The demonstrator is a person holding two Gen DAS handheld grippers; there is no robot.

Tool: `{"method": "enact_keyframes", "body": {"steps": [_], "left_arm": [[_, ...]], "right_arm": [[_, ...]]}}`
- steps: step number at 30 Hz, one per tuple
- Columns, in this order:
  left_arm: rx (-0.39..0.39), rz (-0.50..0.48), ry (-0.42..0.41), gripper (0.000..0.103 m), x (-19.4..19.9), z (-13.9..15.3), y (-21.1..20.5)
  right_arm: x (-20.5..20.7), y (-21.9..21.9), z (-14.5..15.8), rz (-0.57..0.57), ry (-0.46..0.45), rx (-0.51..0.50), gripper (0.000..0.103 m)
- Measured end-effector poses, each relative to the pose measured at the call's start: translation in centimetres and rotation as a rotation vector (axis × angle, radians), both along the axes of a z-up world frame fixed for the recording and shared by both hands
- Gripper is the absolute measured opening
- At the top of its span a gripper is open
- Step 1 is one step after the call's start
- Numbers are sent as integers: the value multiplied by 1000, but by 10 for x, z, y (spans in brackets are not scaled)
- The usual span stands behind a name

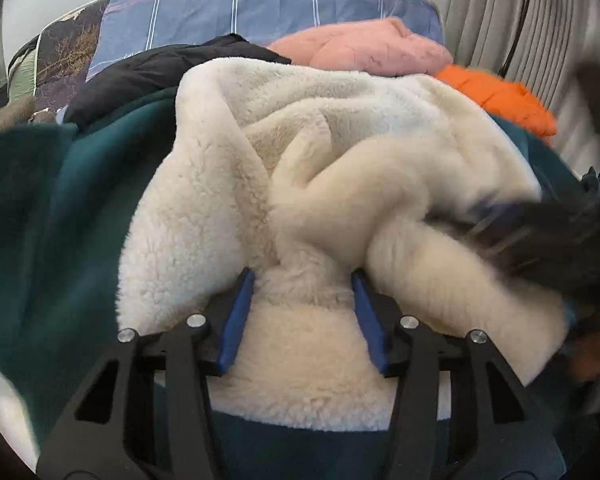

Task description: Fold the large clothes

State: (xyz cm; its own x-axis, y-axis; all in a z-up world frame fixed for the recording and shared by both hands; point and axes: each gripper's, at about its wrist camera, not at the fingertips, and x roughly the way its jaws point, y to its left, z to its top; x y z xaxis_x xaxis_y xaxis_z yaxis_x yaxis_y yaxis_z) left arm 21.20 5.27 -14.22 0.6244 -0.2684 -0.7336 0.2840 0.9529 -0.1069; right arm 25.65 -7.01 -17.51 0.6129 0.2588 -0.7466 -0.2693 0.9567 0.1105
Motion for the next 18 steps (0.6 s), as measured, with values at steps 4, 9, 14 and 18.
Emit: {"method": "enact_keyframes", "body": {"steps": [4, 9, 14, 18], "left_arm": [[-34, -1, 0, 52, -2, 7, 5], [-172, 58, -16, 53, -20, 33, 42], [-209, 336, -131, 65, -47, 56, 138], [-237, 653, -77, 67, -64, 32, 244]], "right_arm": [[-5, -3, 7, -1, -1, 29, 29], [-5, -2, 5, 1, -22, 18, 31], [-4, -1, 1, 0, -27, 16, 31], [-8, -3, 0, -3, -33, 10, 31]]}}
